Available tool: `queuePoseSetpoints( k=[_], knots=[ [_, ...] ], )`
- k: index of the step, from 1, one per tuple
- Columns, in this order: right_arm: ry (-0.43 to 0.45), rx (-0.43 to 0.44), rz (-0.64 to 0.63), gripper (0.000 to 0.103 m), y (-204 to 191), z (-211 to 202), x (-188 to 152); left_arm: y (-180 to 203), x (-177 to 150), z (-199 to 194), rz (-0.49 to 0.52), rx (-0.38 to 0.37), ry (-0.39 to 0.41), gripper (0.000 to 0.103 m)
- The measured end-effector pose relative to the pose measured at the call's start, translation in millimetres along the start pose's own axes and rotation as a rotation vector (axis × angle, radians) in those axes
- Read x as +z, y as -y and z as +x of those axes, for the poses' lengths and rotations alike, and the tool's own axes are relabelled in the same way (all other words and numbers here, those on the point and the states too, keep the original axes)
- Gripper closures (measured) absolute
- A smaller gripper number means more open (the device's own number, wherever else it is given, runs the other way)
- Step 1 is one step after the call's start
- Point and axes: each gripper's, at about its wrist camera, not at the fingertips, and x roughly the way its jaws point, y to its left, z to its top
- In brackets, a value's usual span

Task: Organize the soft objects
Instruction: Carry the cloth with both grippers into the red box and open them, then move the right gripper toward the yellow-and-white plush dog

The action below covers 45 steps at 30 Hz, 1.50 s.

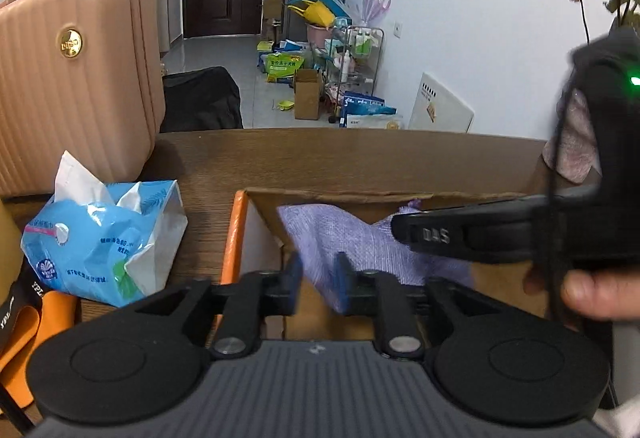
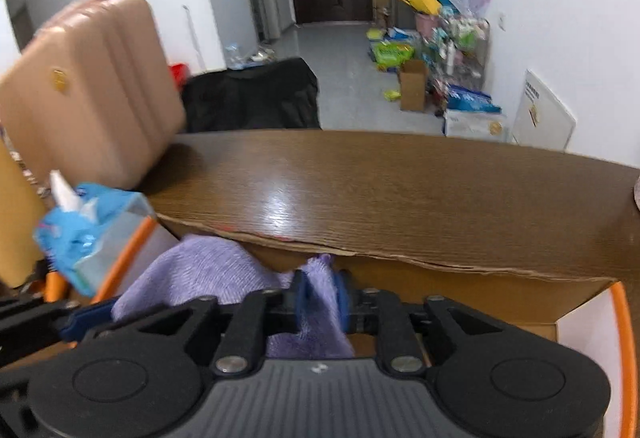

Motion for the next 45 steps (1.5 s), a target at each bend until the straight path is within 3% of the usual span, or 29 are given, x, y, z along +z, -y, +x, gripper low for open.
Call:
queuePoseSetpoints(
  k=[1,4,9,12,13,16,19,26,30,33,37,42,45],
  knots=[
    [0.003,-0.012,0.008,0.077,0,2,-2,-2,-1,-2,-0.007,-0.009,0.006,0.062],
    [-0.008,0.020,0.045,0.063,3,-1,-5,-3,-1,-16,0.004,-0.003,0.032,0.062],
    [0.052,0.017,0.082,0.063,18,-51,-2,-2,10,-63,0.005,0.032,0.068,0.062],
    [0.116,0.011,0.048,0.055,27,-114,-5,-1,12,-112,0.027,0.028,0.128,0.055],
    [0.143,0.003,0.037,0.048,31,-139,-9,-2,13,-131,0.036,0.033,0.150,0.046],
    [0.230,-0.021,0.015,0.041,46,-209,-25,-6,2,-187,0.062,0.037,0.197,0.022],
    [0.305,-0.039,0.019,0.030,63,-267,-52,-11,-11,-228,0.067,0.042,0.214,0.021],
    [0.374,-0.038,0.084,0.030,73,-345,-110,4,-43,-286,0.066,0.062,0.258,0.019],
    [0.474,-0.055,0.017,0.028,56,-384,-171,15,-92,-322,0.091,0.072,0.320,0.018],
    [0.548,-0.036,-0.031,0.024,41,-406,-232,25,-154,-355,0.120,0.054,0.423,0.011],
    [0.610,0.000,-0.067,0.021,20,-422,-324,33,-234,-386,0.123,0.002,0.503,0.004],
    [0.612,0.013,-0.033,0.018,-2,-429,-419,37,-312,-402,0.103,-0.050,0.450,0.003],
    [0.566,0.032,0.007,0.018,-6,-422,-449,42,-324,-403,0.107,-0.085,0.406,0.003]
  ],
)
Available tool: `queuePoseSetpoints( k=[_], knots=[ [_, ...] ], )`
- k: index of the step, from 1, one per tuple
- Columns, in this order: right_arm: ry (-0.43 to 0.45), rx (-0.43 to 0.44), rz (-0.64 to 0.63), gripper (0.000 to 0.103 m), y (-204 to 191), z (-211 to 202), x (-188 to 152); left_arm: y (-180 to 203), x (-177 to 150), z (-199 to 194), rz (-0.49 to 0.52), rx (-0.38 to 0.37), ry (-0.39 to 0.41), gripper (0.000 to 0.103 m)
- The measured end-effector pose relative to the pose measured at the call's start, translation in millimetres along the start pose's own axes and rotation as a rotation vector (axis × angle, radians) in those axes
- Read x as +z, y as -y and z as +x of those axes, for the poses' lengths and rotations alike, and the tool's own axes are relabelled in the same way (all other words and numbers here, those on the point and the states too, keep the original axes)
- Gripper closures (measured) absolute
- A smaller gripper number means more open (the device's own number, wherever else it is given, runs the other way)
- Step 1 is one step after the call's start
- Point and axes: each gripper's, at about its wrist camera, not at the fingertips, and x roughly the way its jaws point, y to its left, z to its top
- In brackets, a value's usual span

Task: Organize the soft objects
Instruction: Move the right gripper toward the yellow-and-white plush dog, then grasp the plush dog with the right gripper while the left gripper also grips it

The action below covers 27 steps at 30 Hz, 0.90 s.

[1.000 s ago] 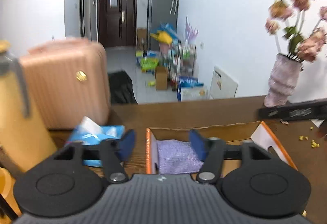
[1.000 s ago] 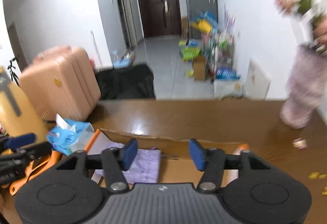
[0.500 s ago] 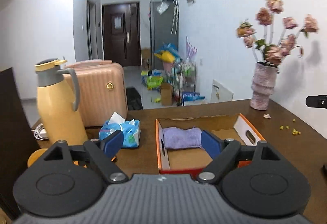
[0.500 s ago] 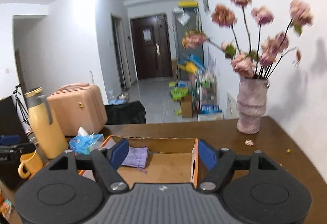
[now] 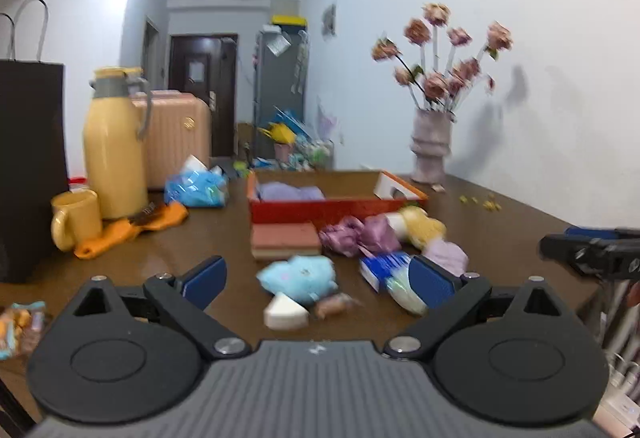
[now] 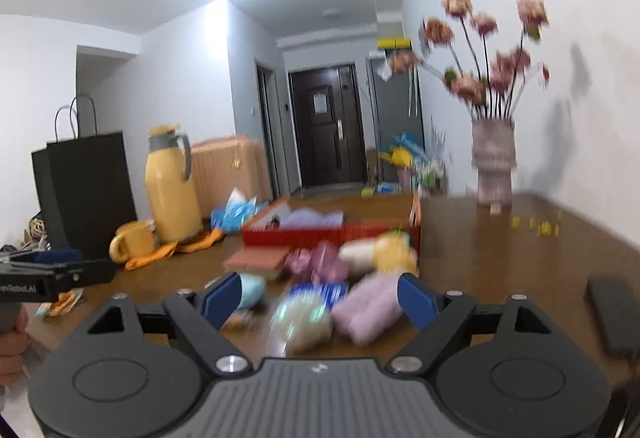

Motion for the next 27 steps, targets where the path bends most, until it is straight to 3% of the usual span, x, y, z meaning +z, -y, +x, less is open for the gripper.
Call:
queuePoseSetpoints(
  k=[4,10,15,20,25,26,27],
  knots=[
    [-0.038,-0.008,-0.007,0.018,-3,7,-9,6,4,6,0.013,-0.002,0.033,0.003],
    [-0.050,-0.047,0.012,0.020,13,33,-12,15,5,55,0.026,-0.050,-0.053,0.003],
    [-0.085,-0.124,0.016,0.024,45,95,5,30,19,118,0.061,-0.079,-0.110,0.003],
    [-0.163,-0.158,0.012,0.028,74,184,28,39,36,178,0.091,-0.108,-0.130,0.003],
    [-0.256,-0.162,0.004,0.038,89,258,30,37,39,219,0.065,-0.126,-0.158,0.003],
    [-0.274,-0.157,0.007,0.042,90,267,29,36,38,224,0.067,-0.124,-0.165,0.003],
    [-0.297,-0.145,0.015,0.056,92,275,28,36,37,228,0.068,-0.121,-0.171,0.003]
  ],
)
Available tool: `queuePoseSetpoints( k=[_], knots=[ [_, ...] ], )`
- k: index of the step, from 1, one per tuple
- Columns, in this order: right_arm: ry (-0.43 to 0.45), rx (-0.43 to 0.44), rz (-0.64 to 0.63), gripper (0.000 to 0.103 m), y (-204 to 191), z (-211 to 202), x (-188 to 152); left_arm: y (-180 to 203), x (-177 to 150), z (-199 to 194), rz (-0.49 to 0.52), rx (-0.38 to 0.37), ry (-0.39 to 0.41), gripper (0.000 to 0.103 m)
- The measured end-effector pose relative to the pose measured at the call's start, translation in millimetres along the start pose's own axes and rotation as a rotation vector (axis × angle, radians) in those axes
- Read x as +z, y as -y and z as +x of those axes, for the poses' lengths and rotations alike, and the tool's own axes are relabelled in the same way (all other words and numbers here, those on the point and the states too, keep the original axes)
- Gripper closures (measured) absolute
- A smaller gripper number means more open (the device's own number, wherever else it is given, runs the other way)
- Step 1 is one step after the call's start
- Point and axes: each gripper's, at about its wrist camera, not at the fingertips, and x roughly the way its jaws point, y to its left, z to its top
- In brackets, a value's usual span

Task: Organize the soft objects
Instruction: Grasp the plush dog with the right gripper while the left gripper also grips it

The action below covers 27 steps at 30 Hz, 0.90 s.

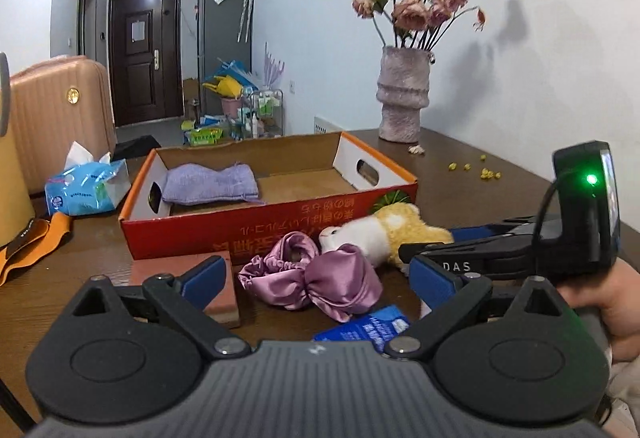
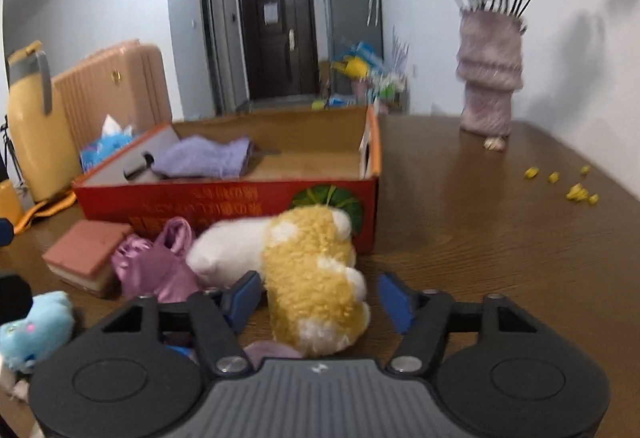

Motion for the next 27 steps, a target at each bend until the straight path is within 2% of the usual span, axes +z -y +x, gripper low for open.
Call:
queuePoseSetpoints(
  k=[3,7,11,13,15,18,20,22,24,27],
  knots=[
    [-0.010,0.025,0.000,0.059,-1,8,-1,-5,-2,8,-0.011,0.006,-0.012,0.003],
    [0.055,0.045,0.052,0.063,1,-10,1,-6,-2,1,-0.025,0.012,-0.007,0.003],
    [0.201,0.036,0.062,0.063,-7,-63,9,-5,-2,-28,-0.024,0.011,0.050,0.003],
    [0.262,0.065,0.048,0.063,-17,-101,6,-6,-5,-51,-0.030,0.011,0.088,0.003],
    [0.282,0.116,0.030,0.063,-30,-132,-4,-9,-13,-74,-0.044,0.003,0.119,0.003],
    [0.255,0.218,0.013,0.063,-58,-166,-38,-18,-36,-106,-0.074,-0.018,0.123,0.003],
    [0.203,0.255,0.009,0.063,-80,-176,-68,-23,-60,-123,-0.100,-0.028,0.093,0.004],
    [0.157,0.267,-0.001,0.063,-99,-177,-94,-27,-83,-134,-0.130,-0.016,0.047,0.013],
    [0.099,0.267,0.004,0.063,-113,-173,-116,-33,-107,-145,-0.157,-0.027,0.010,0.018],
    [0.034,0.271,0.000,0.063,-125,-169,-137,-40,-128,-150,-0.187,-0.026,-0.033,0.027]
  ],
)
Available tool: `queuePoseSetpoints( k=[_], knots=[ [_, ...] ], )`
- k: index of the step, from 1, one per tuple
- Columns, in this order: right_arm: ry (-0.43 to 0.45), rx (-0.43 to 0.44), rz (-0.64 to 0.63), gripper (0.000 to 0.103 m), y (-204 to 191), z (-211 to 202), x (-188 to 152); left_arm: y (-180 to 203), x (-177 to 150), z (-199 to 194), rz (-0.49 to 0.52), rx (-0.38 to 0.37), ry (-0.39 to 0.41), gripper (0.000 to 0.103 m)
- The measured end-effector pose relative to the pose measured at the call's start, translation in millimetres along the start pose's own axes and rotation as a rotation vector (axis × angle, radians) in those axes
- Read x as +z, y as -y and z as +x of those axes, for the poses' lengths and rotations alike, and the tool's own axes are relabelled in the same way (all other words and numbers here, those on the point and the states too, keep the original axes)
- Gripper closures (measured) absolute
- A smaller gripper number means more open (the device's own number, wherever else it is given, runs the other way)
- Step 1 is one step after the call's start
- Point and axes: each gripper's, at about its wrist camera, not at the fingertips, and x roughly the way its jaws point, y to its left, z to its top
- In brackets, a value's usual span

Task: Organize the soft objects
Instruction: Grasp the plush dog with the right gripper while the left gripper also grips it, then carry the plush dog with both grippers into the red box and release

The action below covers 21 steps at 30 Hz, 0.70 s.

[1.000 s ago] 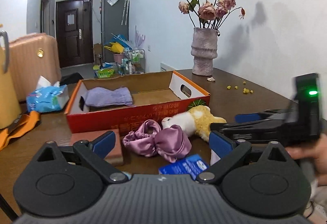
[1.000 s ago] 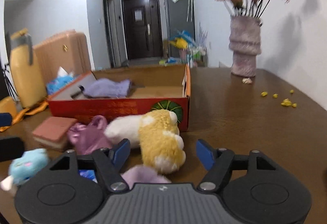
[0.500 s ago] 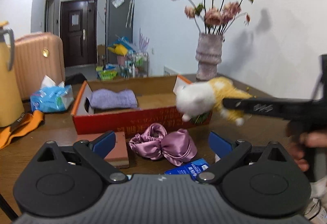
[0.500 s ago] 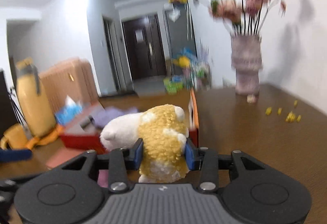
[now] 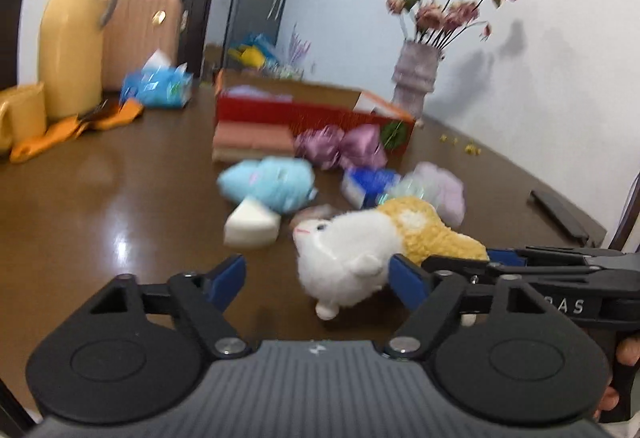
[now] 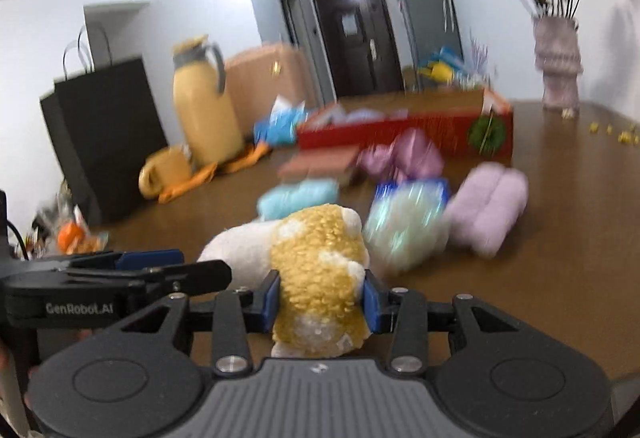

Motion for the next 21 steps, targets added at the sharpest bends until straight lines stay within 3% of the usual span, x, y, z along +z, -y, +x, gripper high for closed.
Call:
queuePoseSetpoints(
  k=[5,12,15,18,21],
  knots=[
    [-0.004,0.000,0.008,0.055,-5,-7,-16,-11,-9,1,-0.036,-0.017,0.002,0.028],
    [0.008,0.005,0.014,0.056,-1,-10,-14,-5,-11,10,-0.001,-0.075,0.023,0.028],
    [0.002,0.018,0.017,0.060,0,-6,-13,-4,-14,18,0.010,-0.116,-0.013,0.052],
    [0.004,0.026,0.021,0.062,3,-5,-10,-3,-12,18,0.015,-0.112,-0.001,0.054],
    [0.033,0.051,0.044,0.062,7,-10,6,-1,12,15,0.012,-0.134,0.048,0.055]
  ],
)
